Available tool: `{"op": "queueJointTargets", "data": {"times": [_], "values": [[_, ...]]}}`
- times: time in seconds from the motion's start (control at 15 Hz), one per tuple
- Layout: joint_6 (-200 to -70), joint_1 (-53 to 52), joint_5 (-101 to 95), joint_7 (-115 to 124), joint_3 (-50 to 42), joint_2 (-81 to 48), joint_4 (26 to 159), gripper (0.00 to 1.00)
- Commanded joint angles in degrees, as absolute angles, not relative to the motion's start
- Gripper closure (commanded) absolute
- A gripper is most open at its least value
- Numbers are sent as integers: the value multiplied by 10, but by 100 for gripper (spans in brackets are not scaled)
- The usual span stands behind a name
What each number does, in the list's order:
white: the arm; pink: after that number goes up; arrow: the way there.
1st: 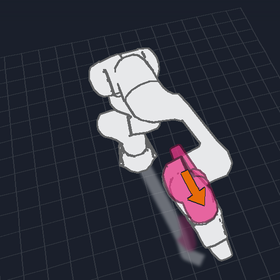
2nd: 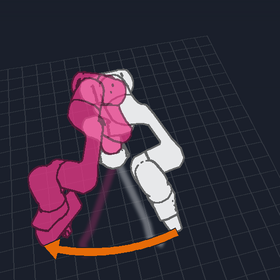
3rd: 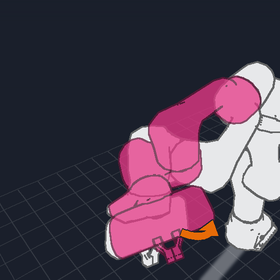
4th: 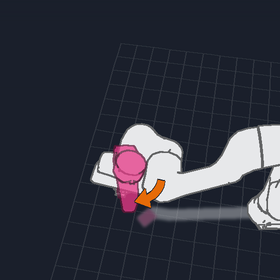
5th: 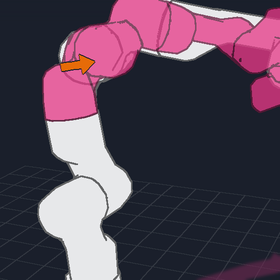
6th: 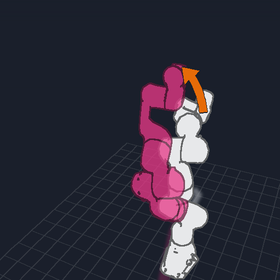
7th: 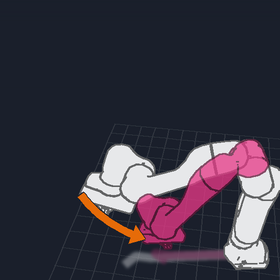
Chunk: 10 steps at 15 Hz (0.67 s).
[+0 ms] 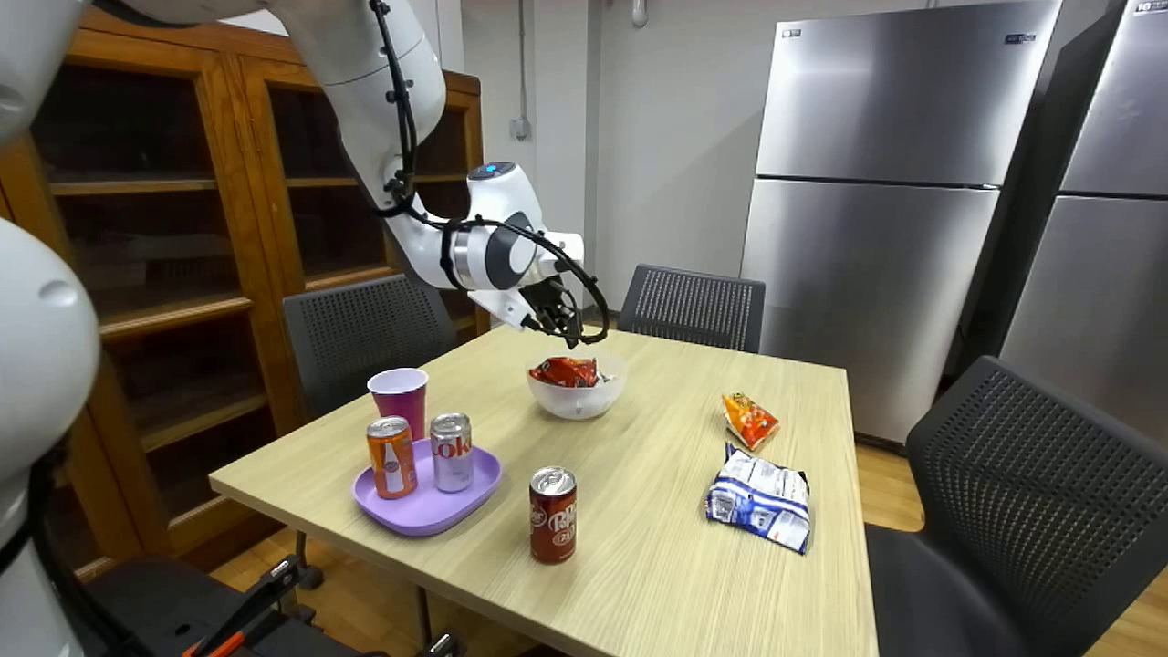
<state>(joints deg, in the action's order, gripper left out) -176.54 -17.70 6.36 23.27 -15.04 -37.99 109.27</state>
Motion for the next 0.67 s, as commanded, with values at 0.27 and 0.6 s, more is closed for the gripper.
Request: {"op": "queueJointTargets", "data": {"times": [0.27, 0.6], "values": [[-1753, -144, 64, 216, -153, -366, 1092, 0], [-1759, -127, 58, 203, -170, -368, 1093, 0]]}}
